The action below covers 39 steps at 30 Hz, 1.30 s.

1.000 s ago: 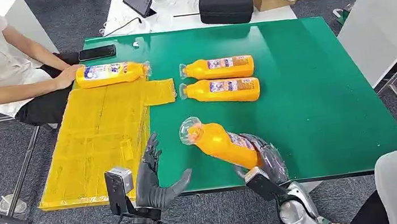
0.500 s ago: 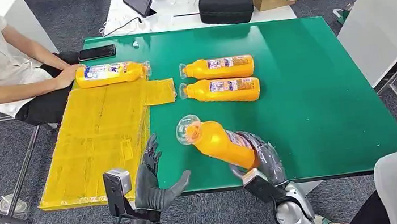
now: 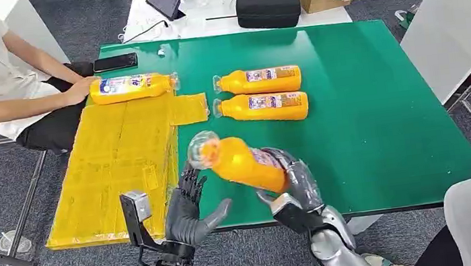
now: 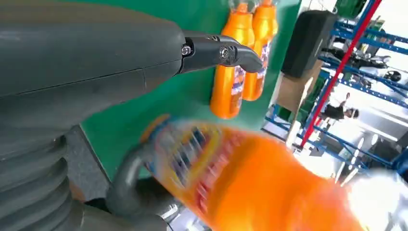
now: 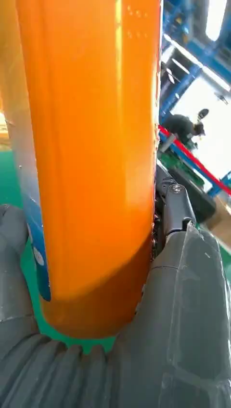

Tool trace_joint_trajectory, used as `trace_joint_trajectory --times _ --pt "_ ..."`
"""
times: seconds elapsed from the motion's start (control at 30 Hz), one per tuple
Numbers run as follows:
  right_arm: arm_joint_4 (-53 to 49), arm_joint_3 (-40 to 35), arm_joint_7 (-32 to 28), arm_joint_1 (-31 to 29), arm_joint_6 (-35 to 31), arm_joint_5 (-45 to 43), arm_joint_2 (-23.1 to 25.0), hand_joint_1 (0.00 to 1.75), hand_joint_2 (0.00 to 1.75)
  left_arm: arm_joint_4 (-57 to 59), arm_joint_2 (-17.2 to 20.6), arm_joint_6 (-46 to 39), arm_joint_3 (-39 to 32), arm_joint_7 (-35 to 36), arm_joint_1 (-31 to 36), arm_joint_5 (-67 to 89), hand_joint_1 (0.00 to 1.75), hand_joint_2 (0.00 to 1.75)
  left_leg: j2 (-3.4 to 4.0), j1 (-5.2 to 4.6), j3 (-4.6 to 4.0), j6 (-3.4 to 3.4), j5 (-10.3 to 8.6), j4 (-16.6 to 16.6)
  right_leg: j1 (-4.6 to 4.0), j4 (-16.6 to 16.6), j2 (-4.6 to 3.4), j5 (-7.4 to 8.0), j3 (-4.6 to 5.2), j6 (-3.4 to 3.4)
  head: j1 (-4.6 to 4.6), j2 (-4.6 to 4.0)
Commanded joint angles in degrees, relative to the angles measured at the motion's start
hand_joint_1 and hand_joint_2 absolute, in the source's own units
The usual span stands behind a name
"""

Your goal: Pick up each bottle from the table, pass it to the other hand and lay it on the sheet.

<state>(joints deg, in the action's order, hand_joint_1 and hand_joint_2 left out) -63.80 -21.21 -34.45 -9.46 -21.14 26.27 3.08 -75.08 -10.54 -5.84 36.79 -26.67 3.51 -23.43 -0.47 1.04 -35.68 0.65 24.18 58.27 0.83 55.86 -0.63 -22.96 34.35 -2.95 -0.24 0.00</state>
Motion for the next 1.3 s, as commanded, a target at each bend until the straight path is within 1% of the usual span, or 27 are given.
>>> trace_joint_trajectory --times 0.03,0.2,0.3,0.37,0.47,0.53,0.6,0.7,0.83,0.9,0.97,1.0,1.03,1.13,1.17,1.3 --pt "10.90 -7.62 1.21 -8.15 -2.60 0.60 2.74 1.75 1.75 2.85 0.48 0.43 2.25 0.47 4.36 -1.19 0.00 1.75 0.17 0.00 0.12 0.00 0.04 -0.02 -0.03 0.00 -0.10 0.00 -0.06 0.11 0.00 0.00" --pt "13.40 -9.18 1.83 -9.25 -3.03 1.03 3.22 1.75 1.75 2.51 0.00 -1.11 2.28 -0.24 4.92 -1.07 0.00 1.75 0.13 0.00 0.14 -0.01 0.02 -0.02 -0.03 0.01 -0.06 -0.01 -0.09 0.10 0.00 0.00" --pt "13.97 -10.72 2.45 -9.55 -3.11 1.60 3.25 1.75 1.75 2.11 -0.26 -5.57 2.64 -3.40 5.41 2.40 0.00 1.75 0.06 0.00 0.07 -0.01 0.00 -0.02 -0.02 0.01 -0.01 0.00 -0.03 0.08 0.00 0.00" --pt "14.00 -11.81 3.30 -9.67 -3.52 2.41 3.05 1.75 1.75 2.09 -0.66 -8.21 2.59 -4.63 5.72 3.89 0.00 1.75 0.12 -0.04 0.21 0.02 0.04 -0.03 -0.01 0.03 -0.02 -0.05 -0.14 0.14 0.00 0.00" --pt "13.77 -13.35 3.64 -9.98 -3.91 3.85 3.06 1.75 1.75 2.25 -1.14 -9.87 2.28 -5.16 6.22 3.94 0.00 1.75 0.00 0.00 0.01 -0.01 -0.02 -0.02 -0.02 0.01 0.04 -0.01 0.02 0.07 0.00 0.00" --pt "12.93 -14.28 4.08 -9.90 -3.17 3.52 3.04 1.75 1.75 2.26 -1.37 -10.80 2.04 -5.57 6.58 3.63 0.00 1.75 -0.01 -0.01 0.06 0.00 0.01 -0.01 -0.02 0.03 0.06 -0.04 -0.03 0.10 0.00 0.00" --pt "12.68 -14.99 4.43 -9.93 -2.93 3.50 2.81 1.75 1.75 1.70 -1.35 -10.50 1.80 -5.72 6.62 2.57 0.00 1.75 0.07 -0.03 0.10 0.00 0.04 0.00 -0.01 0.06 -0.01 -0.05 -0.04 0.12 0.00 0.00" --pt "12.67 -15.03 4.47 -9.88 -2.98 3.48 2.82 1.75 1.75 1.52 -1.29 -10.47 1.73 -5.67 6.70 2.49 0.00 1.75 -0.02 -0.02 0.03 -0.01 0.00 -0.01 -0.01 0.05 0.07 -0.04 0.00 0.10 0.00 0.00" --pt "11.52 -16.67 4.72 -9.79 -2.53 4.21 2.15 1.75 1.75 0.95 -1.31 -13.12 0.77 -6.88 6.88 3.39 0.00 1.75 0.06 -0.02 0.10 0.00 0.04 0.00 -0.02 0.06 0.02 -0.05 -0.05 0.12 0.00 0.00" --pt "10.71 -17.14 4.77 -9.62 -1.77 3.80 2.04 1.75 1.75 1.11 -1.37 -13.06 0.53 -6.71 7.09 3.04 0.00 1.75 0.01 0.00 -0.02 -0.01 -0.01 -0.01 -0.02 0.03 0.03 -0.01 0.05 0.07 0.00 0.00" --pt "10.19 -17.63 4.78 -9.72 -1.40 3.16 1.80 1.75 1.75 0.97 -1.17 -10.14 0.93 -5.23 7.03 0.79 0.00 1.75 0.01 -0.03 0.10 0.00 0.02 0.00 -0.01 0.07 0.08 -0.06 -0.05 0.14 0.00 0.02" --pt "9.90 -17.19 4.45 -9.51 -0.88 2.05 1.97 1.75 1.75 0.84 -1.02 -9.74 1.06 -5.21 6.93 0.66 0.61 1.75 -0.01 -0.02 0.05 0.00 0.01 0.00 -0.02 0.06 0.08 -0.05 -0.02 0.12 0.00 0.02" --pt "9.43 -17.23 4.05 -9.50 -0.37 1.42 1.79 1.75 1.75 0.75 -0.96 -9.49 1.16 -5.26 6.76 0.63 1.75 1.75 -0.01 -0.02 0.03 0.00 0.01 0.00 -0.01 0.06 0.08 -0.04 0.00 0.10 0.00 0.00" --pt "7.58 -16.41 3.31 -8.97 2.09 -1.75 1.86 1.75 1.75 0.76 -0.92 -8.51 0.87 -5.37 6.51 -0.43 1.75 1.75 0.04 -0.05 0.16 0.01 0.06 0.00 0.00 0.08 0.07 -0.10 -0.10 0.15 0.00 0.00" --pt "7.52 -16.40 3.31 -9.07 2.10 -1.75 1.88 1.75 1.75 0.77 -0.90 -8.50 0.84 -5.37 6.51 -0.44 1.75 1.75 -0.01 -0.01 -0.01 -0.01 0.00 0.00 -0.01 0.04 0.06 -0.03 0.03 0.08 0.00 0.00" --pt "6.26 -15.43 2.57 -8.61 4.52 -4.92 2.20 1.75 1.75 1.08 -0.90 -7.94 0.57 -5.53 6.56 -0.93 1.75 1.75 0.00 -0.02 0.08 0.00 0.02 -0.01 -0.01 0.05 0.08 -0.06 -0.04 0.12 0.00 0.00"
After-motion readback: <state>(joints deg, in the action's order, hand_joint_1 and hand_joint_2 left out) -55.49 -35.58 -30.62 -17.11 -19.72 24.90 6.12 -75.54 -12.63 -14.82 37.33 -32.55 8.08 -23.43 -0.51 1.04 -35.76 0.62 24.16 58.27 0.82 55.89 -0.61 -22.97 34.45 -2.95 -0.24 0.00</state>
